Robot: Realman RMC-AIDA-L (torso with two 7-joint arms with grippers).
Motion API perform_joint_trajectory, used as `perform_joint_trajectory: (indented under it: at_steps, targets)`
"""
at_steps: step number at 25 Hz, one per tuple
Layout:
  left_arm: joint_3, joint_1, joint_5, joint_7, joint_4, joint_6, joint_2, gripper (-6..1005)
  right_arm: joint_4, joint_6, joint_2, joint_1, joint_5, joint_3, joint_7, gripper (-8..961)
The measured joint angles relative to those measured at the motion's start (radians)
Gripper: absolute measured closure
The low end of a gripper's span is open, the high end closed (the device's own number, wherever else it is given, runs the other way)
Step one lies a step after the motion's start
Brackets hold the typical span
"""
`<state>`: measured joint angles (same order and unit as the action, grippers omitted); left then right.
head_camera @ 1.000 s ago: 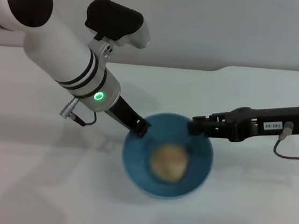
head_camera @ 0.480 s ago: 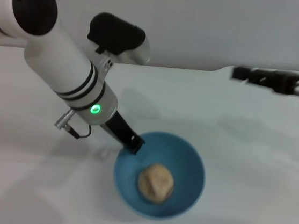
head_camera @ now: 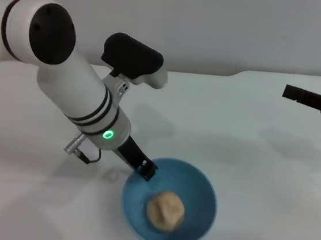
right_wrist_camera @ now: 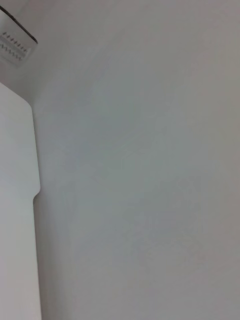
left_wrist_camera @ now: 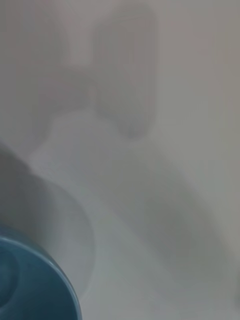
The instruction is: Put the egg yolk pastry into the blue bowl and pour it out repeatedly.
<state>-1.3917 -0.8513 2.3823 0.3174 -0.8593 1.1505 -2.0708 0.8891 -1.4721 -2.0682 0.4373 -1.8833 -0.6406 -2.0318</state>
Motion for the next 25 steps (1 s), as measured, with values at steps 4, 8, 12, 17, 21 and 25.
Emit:
perform_joint_trajectory:
  at_steps: [4, 8, 12, 17, 21, 25]
  targets:
    - [0.025, 0.000, -0.019, -0.004, 0.000, -0.016, 0.000, 938, -0.019, 0.005, 0.003, -0.002, 0.000, 0.000, 0.001, 621]
    - [0.018, 0.000, -0.019, -0.034, -0.011, -0.019, 0.003, 844, -0.021, 0.006, 0.003, -0.003, 0.001, 0.001, 0.007, 620]
    - [0.014, 0.006, -0.011, -0.039, -0.054, -0.018, 0.007, 790, -0.028, 0.009, 0.003, -0.004, -0.001, 0.001, 0.024, 620]
    - [-0.014, 0.049, 0.018, -0.028, -0.168, -0.036, 0.012, 625, -0.035, 0.022, 0.001, -0.017, 0.002, 0.008, 0.098, 620]
    - [-0.097, 0.125, 0.036, 0.005, -0.280, -0.088, 0.012, 317, -0.083, 0.066, 0.000, -0.028, 0.048, 0.028, 0.140, 621]
    - [-0.145, 0.264, 0.028, 0.054, -0.404, -0.229, 0.012, 252, -0.193, 0.102, 0.005, -0.056, 0.213, 0.113, 0.192, 621]
